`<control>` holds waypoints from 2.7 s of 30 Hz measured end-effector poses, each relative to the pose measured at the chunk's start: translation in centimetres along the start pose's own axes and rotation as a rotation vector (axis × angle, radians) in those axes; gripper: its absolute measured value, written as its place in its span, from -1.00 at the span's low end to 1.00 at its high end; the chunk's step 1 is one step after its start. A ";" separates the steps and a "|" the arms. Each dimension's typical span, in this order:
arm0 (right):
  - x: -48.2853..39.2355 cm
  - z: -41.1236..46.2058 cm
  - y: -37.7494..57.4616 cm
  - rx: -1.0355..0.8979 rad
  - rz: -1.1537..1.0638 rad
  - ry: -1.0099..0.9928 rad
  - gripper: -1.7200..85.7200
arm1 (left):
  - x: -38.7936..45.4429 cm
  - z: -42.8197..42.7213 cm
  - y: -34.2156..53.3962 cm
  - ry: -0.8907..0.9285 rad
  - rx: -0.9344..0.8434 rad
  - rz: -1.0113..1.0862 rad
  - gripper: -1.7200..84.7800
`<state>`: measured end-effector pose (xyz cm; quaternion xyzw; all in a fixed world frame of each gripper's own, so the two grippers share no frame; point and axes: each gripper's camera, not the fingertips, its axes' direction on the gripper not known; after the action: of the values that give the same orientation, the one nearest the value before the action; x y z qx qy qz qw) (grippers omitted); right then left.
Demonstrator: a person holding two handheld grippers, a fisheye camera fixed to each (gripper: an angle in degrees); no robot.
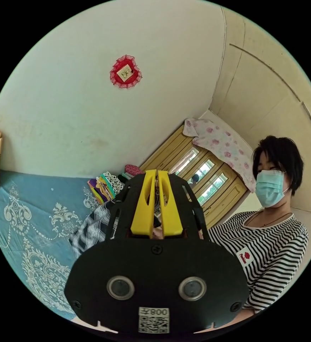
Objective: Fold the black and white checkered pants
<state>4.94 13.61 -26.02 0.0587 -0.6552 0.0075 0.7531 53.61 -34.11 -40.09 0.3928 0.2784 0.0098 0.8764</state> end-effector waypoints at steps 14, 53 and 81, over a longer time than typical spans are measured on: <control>-1.8 1.4 -5.0 -0.016 -0.289 0.003 -0.68 | 11.2 5.0 -1.1 0.010 -0.030 0.080 -0.94; -35.6 -12.8 -3.9 0.505 -1.002 0.331 -0.93 | 31.5 -5.2 -2.4 0.307 0.042 0.385 -0.94; -19.2 67.5 -32.4 -0.584 -0.822 0.444 -0.93 | -16.8 -72.1 23.0 -0.505 0.521 -0.597 -0.94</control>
<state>-61.49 -23.90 -38.43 0.0955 -0.3786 -0.4571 0.7991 8.33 27.07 -54.72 0.4925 0.1504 -0.4089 0.7534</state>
